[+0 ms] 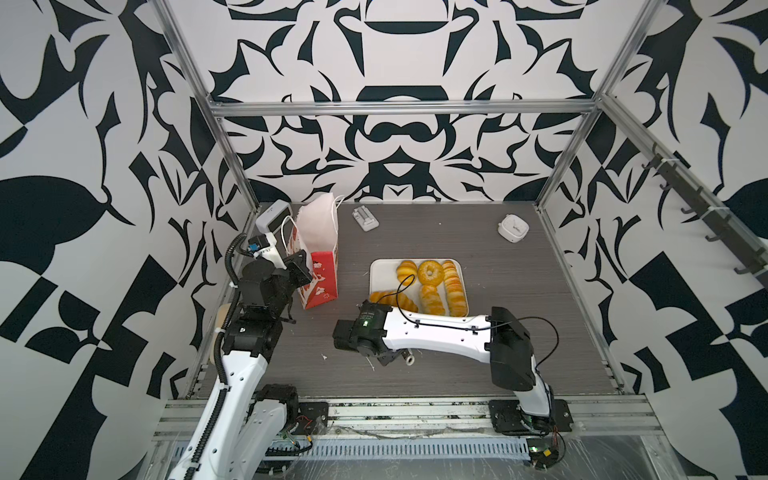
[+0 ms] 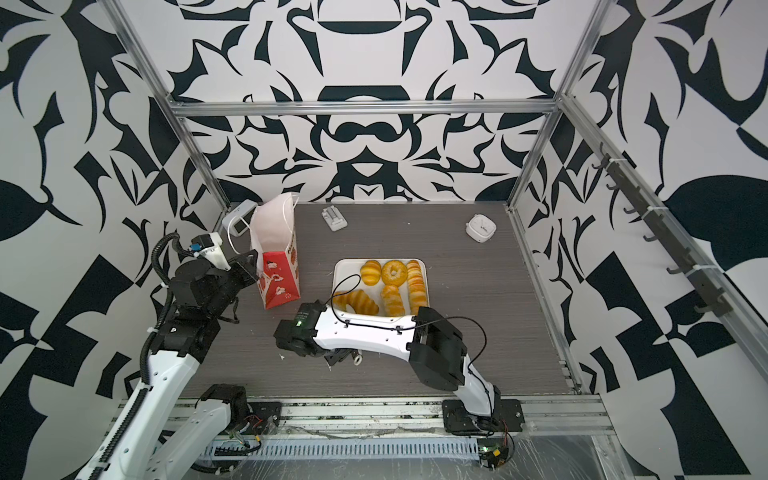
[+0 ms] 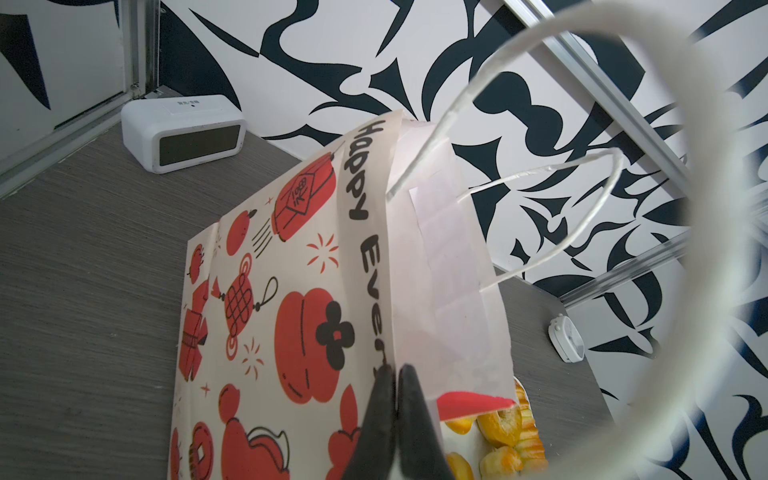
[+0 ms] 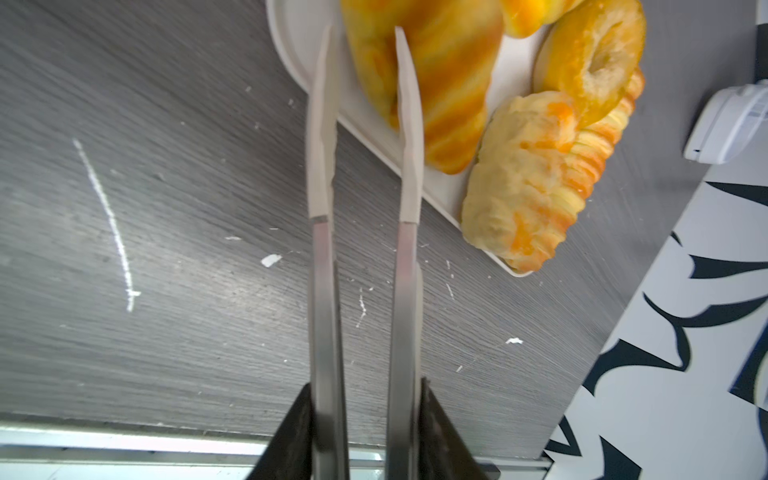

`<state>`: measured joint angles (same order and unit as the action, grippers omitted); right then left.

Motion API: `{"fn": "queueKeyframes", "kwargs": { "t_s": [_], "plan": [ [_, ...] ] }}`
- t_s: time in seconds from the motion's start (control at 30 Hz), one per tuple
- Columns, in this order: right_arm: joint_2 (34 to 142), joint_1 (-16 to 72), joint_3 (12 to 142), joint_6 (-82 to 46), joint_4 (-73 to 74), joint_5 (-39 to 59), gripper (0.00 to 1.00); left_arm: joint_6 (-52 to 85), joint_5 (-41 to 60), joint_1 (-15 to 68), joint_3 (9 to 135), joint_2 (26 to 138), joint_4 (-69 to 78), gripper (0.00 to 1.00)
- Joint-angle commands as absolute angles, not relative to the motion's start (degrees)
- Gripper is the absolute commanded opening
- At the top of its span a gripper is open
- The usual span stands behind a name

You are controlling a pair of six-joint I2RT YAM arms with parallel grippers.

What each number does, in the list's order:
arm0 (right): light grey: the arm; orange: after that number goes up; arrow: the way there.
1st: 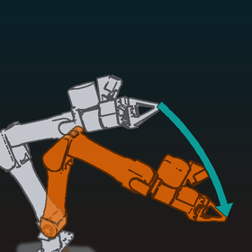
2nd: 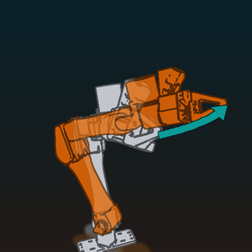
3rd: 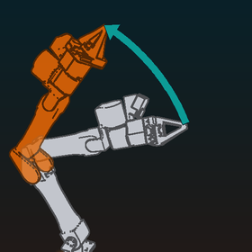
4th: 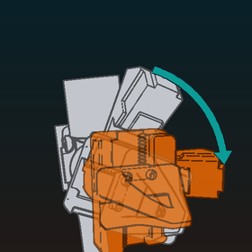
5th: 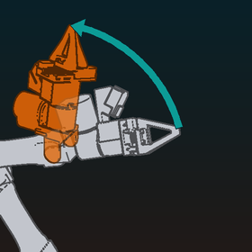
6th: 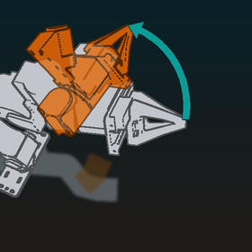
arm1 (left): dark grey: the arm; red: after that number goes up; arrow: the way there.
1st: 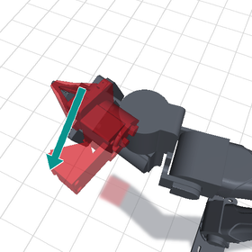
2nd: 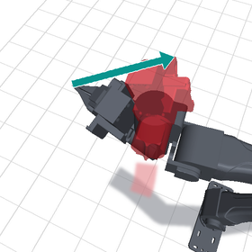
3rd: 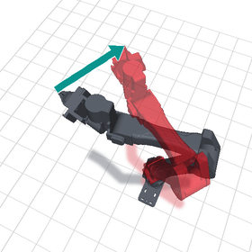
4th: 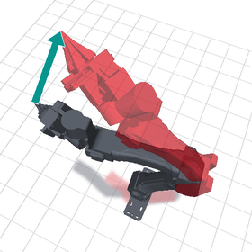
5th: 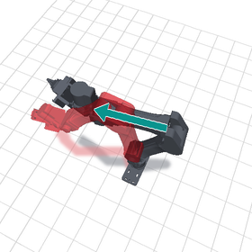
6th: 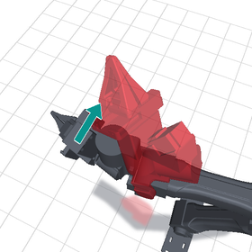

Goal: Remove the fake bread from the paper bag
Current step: 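Open the tongs and draw them back off the yellow-green bun with the right gripper, then move the right gripper beside the tray and lay the tongs on the table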

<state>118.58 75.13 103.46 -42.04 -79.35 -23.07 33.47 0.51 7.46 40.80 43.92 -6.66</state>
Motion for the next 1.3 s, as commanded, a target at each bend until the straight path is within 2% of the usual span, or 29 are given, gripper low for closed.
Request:
{"fn": "queueKeyframes", "kwargs": {
  "t_s": [0.0, 0.33, 0.57, 0.73, 0.83, 1.07, 1.17, 1.27],
  "plan": [
    [115.0, 75.2, 103.3, -43.2, -78.9, -22.6, 0.41, 34.1, 1.2, 7.3, 39.9, 43.5, -6.2, 0.0],
    [109.8, 75.2, 101.8, -44.9, -76.0, -19.7, 0.37, 34.3, 1.3, 7.3, 39.8, 43.5, -6.3, 0.0],
    [104.4, 74.6, 101.1, -47.2, -76.6, -23.9, 0.34, 34.4, 1.4, 7.3, 39.8, 43.6, -6.2, 0.0],
    [97.1, 71.9, 95.2, -49.7, -75.4, -28.4, 0.31, 34.5, 1.8, 7.3, 40.0, 43.8, -6.3, 0.0],
    [89.0, 67.2, 87.3, -50.6, -72.4, -29.9, 0.31, 34.5, 1.9, 7.3, 40.0, 43.9, -6.4, 0.0],
    [65.8, 47.9, 61.8, -46.3, -57.0, -26.0, 0.28, 34.7, 3.2, 7.3, 40.3, 44.7, -6.1, 0.0],
    [62.3, 40.6, 56.6, -42.6, -54.6, -24.1, 0.27, 34.7, 3.6, 7.3, 40.6, 45.3, -6.0, 0.0],
    [63.2, 36.2, 54.4, -39.0, -53.4, -24.3, 0.28, 34.6, 3.8, 7.3, 40.9, 45.9, -6.1, 0.0]
  ]
}}
